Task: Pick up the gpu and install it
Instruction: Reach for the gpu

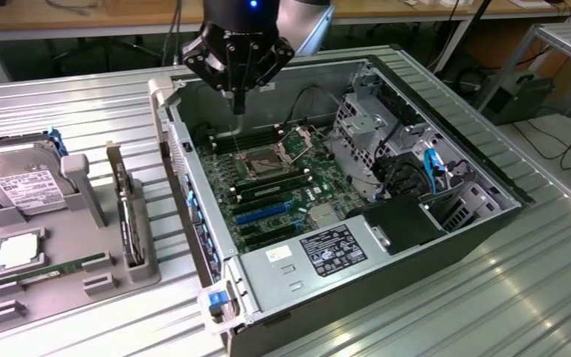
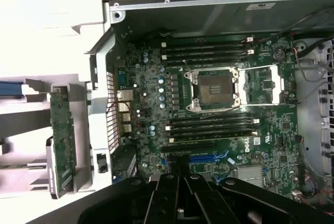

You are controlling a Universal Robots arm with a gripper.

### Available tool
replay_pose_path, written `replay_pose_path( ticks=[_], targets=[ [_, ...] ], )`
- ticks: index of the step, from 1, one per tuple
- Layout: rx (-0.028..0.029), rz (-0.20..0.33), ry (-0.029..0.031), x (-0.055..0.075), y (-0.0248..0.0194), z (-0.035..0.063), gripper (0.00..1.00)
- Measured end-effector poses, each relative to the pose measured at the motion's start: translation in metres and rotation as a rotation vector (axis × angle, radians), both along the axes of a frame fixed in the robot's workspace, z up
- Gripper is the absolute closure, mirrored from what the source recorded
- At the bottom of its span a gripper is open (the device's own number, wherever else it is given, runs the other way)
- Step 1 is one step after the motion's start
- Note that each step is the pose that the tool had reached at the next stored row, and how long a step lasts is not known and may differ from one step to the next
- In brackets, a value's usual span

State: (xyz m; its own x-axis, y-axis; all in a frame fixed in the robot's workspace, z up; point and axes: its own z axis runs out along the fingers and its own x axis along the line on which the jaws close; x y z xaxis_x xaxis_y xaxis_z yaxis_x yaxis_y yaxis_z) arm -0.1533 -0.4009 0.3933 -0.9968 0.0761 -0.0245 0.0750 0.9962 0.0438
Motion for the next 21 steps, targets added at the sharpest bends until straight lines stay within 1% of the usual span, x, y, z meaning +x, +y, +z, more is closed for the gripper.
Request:
replay_pose_path(
  ticks=[5,8,11,21],
  targets=[
    [-0.0001,0.0,0.0001,-0.025,-0.0019,-0.0004,0.89],
    [-0.0001,0.0,0.0001,-0.045,-0.0038,-0.0011,0.89],
    [-0.0002,0.0,0.0,-0.063,-0.0062,-0.0031,0.89],
    [-0.0019,0.0,0.0001,-0.107,-0.0119,-0.0122,0.89]
  ],
)
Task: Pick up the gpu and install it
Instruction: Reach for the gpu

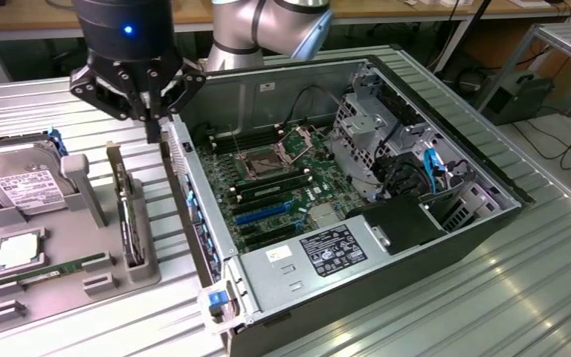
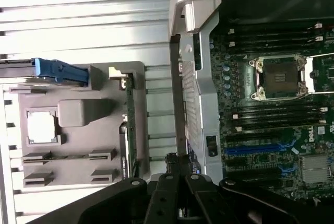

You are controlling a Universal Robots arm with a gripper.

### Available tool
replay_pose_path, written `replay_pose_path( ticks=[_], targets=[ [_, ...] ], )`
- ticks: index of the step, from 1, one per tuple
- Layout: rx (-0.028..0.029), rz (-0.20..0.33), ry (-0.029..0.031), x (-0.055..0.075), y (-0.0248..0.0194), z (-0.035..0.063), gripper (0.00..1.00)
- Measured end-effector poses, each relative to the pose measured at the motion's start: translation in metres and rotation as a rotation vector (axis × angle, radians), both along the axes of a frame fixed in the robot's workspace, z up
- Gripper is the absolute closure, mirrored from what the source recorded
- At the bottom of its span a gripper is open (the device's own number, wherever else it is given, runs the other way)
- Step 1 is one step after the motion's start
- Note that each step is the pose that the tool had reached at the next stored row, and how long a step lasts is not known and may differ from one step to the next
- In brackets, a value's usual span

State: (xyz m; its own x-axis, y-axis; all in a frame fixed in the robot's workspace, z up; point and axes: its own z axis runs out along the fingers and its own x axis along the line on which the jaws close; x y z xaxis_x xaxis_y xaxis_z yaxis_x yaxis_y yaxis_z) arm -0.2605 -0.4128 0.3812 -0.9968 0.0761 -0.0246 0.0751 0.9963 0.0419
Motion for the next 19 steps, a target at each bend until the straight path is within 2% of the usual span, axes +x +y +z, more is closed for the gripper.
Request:
replay_pose_path(
  ticks=[10,13,19],
  targets=[
    [-0.01,0.0,0.0,-0.046,-0.0027,-0.013,0.89],
    [-0.012,0.0,0.0005,-0.049,-0.0028,-0.0151,0.89],
    [-0.0121,0.0,0.0006,-0.049,-0.0028,-0.0151,0.89]
  ],
)
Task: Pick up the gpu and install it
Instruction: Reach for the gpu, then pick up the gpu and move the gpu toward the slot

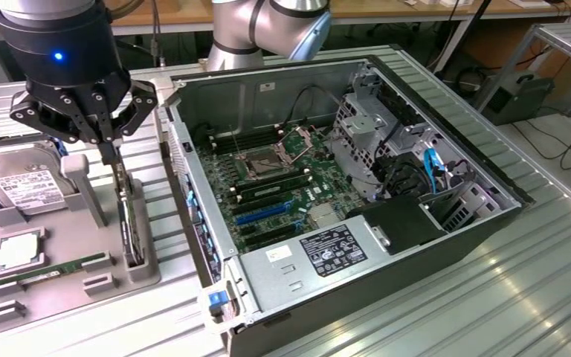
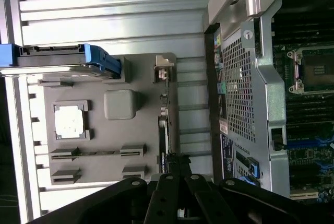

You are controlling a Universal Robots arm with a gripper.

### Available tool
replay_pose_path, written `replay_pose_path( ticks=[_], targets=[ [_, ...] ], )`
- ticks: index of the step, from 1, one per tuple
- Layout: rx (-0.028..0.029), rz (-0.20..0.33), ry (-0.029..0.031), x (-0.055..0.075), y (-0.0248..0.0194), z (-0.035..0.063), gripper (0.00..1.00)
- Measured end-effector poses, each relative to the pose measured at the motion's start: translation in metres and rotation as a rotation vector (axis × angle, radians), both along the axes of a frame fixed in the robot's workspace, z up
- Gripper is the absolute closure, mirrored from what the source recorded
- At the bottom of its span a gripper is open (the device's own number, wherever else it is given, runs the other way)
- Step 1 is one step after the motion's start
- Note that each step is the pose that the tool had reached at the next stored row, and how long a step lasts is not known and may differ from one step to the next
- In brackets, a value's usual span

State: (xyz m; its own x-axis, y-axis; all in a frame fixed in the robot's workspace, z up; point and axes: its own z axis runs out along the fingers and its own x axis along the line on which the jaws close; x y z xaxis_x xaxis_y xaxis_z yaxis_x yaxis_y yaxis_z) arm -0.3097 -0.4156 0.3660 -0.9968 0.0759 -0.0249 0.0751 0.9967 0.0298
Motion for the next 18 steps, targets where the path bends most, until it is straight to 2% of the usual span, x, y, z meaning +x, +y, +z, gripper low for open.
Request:
replay_pose_path(
  ticks=[9,12,13,14,18],
  targets=[
    [0.0,0.0,0.0,0.0,0.0,0.0,0.89],
    [0.0,0.0,0.0,0.0,0.0,0.0,0.7],
    [-0.0002,0.0,-0.0012,-0.001,0.0,-0.0008,0.7],
    [-0.0005,0.0,-0.0014,-0.003,0.0,-0.0039,0.64],
    [-0.0004,0.0,-0.0014,-0.009,0.0,-0.0127,0.64]
  ],
)
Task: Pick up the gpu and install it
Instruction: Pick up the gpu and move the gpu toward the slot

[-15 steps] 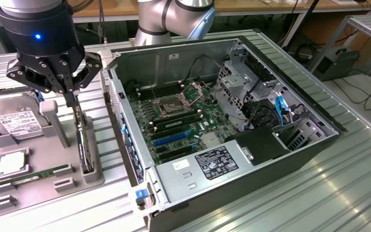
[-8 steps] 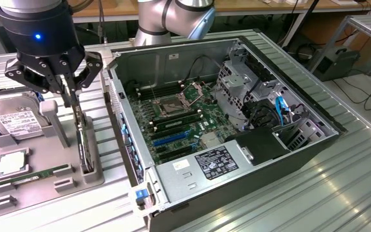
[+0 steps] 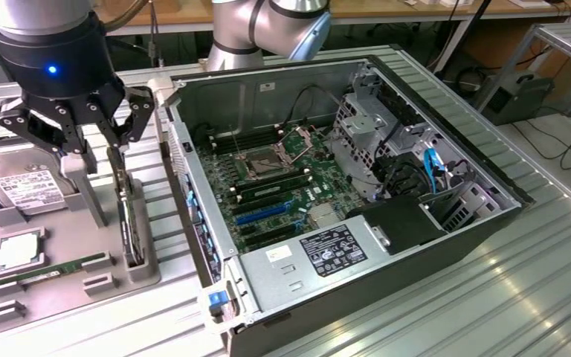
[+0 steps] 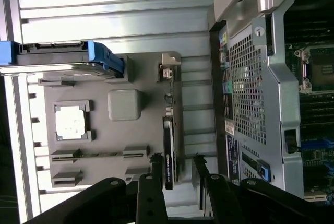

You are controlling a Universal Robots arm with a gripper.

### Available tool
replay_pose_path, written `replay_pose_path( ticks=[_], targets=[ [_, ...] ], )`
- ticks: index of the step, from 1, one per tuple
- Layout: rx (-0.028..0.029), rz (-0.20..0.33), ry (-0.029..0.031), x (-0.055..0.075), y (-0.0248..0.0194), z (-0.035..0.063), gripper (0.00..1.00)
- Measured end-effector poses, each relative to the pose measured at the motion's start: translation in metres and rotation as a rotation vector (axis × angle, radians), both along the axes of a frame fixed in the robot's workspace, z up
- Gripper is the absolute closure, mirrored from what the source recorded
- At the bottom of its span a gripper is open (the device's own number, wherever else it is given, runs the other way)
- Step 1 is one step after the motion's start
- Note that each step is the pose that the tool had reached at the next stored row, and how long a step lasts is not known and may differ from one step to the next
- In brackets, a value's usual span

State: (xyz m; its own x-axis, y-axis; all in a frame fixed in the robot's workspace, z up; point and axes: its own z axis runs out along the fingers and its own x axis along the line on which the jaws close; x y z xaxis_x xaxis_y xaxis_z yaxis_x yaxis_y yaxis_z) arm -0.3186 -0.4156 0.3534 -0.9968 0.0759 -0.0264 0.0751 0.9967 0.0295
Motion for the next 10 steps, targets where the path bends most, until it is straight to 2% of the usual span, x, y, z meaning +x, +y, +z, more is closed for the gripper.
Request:
replay_pose_path(
  ticks=[10],
  targets=[
    [0.0,0.0,0.0,-0.004,0.0,-0.0226,0.64]
  ],
)
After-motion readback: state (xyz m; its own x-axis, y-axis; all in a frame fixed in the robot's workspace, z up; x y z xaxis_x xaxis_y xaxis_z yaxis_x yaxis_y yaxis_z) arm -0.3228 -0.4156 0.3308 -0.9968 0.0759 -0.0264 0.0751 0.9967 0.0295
